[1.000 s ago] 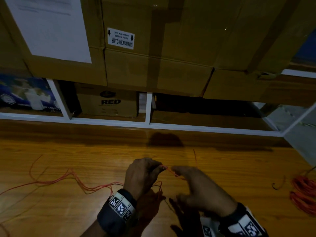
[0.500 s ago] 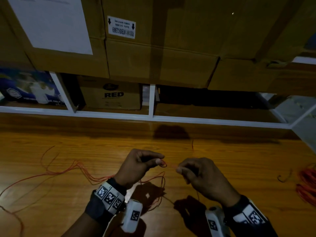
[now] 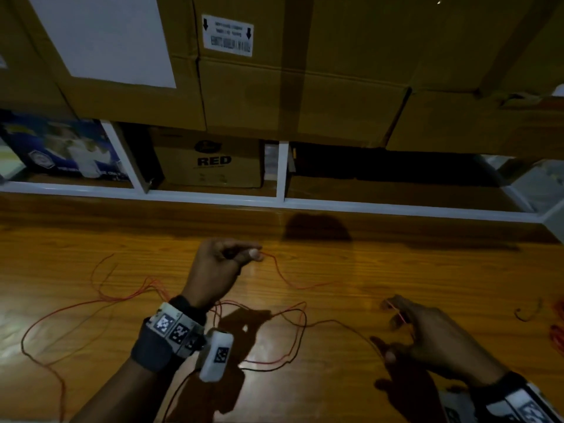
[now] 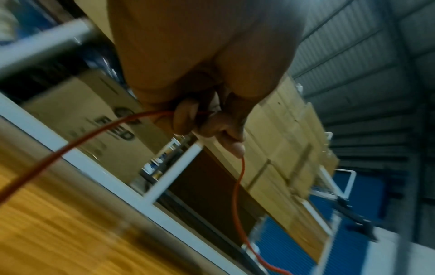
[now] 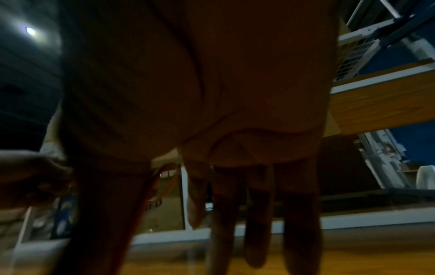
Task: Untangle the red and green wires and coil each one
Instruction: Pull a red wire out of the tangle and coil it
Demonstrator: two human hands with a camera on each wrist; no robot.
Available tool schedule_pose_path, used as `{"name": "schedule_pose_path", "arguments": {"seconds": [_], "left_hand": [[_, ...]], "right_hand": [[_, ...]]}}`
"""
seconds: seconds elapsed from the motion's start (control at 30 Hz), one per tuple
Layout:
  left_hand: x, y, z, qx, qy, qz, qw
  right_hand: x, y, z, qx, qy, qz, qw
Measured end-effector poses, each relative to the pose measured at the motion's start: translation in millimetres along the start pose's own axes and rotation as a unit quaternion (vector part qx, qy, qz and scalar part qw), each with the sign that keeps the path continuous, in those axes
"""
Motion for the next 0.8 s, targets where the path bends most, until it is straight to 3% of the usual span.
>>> {"name": "schedule_pose_path", "arguments": {"seconds": [0.07, 0.17, 0.27, 0.37, 0.5, 0.6, 0.67, 0.8], "left_hand": [[22.1, 7.5, -7.2, 0.014, 0.002, 0.036, 0.999], [55.5, 19.5, -15.9, 0.043, 0.001, 0.061, 0.997], [74.2, 27.1, -24.9, 0.065, 0.026, 0.08, 0.994], [68.4, 24.0, -24.4, 0.045, 0.05, 0.1, 0.993], [31.4, 21.7, 6.4, 0.037, -0.007, 0.124, 0.992], [-13.8, 20.8, 45.4, 0.0, -0.016, 0.077, 0.997], [-30.3, 22.0, 53.3, -0.004, -0.013, 0.057, 0.998], [-25.3, 19.3, 27.8, 0.045, -0.043, 0.054, 0.997]], "right_hand": [[-4.6, 0.9, 22.7, -0.031, -0.014, -0.005, 0.999], [-23.1, -1.2, 73.9, -0.095, -0.092, -0.139, 0.981], [-17.5, -14.1, 122.8, -0.157, -0.149, -0.17, 0.961], [-23.0, -19.8, 141.2, -0.22, -0.115, -0.231, 0.941], [-67.2, -14.1, 97.1, -0.166, -0.093, -0.342, 0.92], [-99.5, -1.6, 47.3, -0.088, -0.113, -0.405, 0.903], [-95.4, -1.3, 34.9, -0.083, -0.106, -0.381, 0.915], [-31.1, -19.7, 50.4, -0.047, -0.023, -0.154, 0.987]]}}
Point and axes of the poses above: each hand's wrist, its own y-axis away from the middle knuckle, its own x-axis out of the palm, z = x × y, the point moved 8 cm from there along -y, towards the middle knuckle, and after that the axes turned 2 degrees about -z, right-handed, at the moved point
